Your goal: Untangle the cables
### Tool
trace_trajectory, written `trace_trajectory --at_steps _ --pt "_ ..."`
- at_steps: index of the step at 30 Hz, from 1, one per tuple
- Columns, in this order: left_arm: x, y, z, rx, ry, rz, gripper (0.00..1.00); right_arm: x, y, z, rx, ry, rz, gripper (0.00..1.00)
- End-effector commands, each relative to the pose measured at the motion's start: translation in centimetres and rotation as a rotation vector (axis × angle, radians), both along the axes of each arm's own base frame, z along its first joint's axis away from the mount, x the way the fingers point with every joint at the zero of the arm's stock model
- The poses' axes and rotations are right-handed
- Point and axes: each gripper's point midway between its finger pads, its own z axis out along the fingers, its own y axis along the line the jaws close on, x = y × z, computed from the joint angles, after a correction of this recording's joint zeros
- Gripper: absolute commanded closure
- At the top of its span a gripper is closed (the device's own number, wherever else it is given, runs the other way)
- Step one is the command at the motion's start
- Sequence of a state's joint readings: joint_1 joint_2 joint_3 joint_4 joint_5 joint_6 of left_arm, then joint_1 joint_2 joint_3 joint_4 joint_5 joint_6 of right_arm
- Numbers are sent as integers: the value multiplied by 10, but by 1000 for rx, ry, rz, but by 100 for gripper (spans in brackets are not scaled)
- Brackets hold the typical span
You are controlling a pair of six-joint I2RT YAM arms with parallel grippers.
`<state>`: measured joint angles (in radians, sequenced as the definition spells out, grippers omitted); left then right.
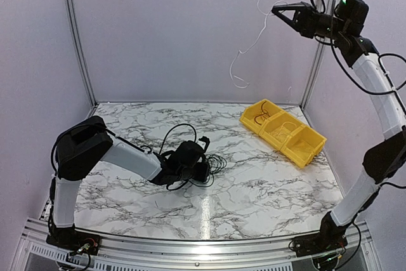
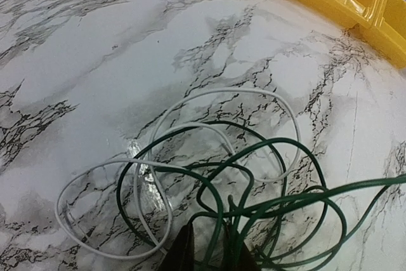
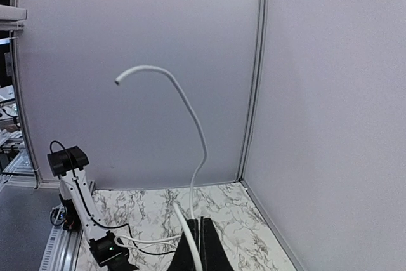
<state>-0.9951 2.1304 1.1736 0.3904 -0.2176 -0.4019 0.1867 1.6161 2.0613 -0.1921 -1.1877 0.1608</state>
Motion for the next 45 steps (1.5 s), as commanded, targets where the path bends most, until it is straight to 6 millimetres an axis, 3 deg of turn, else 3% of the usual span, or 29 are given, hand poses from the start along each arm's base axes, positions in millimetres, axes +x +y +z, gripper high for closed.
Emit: trace_trajectory --at_steps 1,4,6,9,11,14,15,19,24,33,37,43,45 --pt "-7 7 4 18 21 -9 78 25 -17 -1 -4 -24 -114 100" --pt "-4 1 35 -24 -19 -17 66 45 -26 -35 -69 -16 -219 100" --pt "4 9 51 -23 -50 58 55 54 -33 -58 -106 -9 -270 100" --pt "10 14 69 -18 -69 99 46 61 -42 -93 -168 -3 -326 100" --pt "9 6 79 -18 -70 60 39 67 -50 -120 -220 9 -367 100" --pt "9 -4 89 47 -63 18 16 79 -71 -155 -258 72 -424 100" --pt "10 -7 93 60 -62 12 3 85 -80 -166 -271 95 -447 100" --pt "13 -11 130 1 -88 20 1 103 -117 -212 -336 169 -544 100" --pt "17 -14 167 -42 -140 25 1 120 -155 -250 -435 208 -655 100" --pt "24 -28 206 -48 -221 -22 1 133 -186 -295 -576 241 -769 100" --pt "37 -11 220 -57 -239 125 1 138 -203 -321 -620 280 -809 100" --pt "47 -4 234 -11 -239 166 1 150 -224 -366 -717 383 -884 100" --pt "56 8 238 -72 -216 257 1 154 -229 -380 -736 420 -900 100"
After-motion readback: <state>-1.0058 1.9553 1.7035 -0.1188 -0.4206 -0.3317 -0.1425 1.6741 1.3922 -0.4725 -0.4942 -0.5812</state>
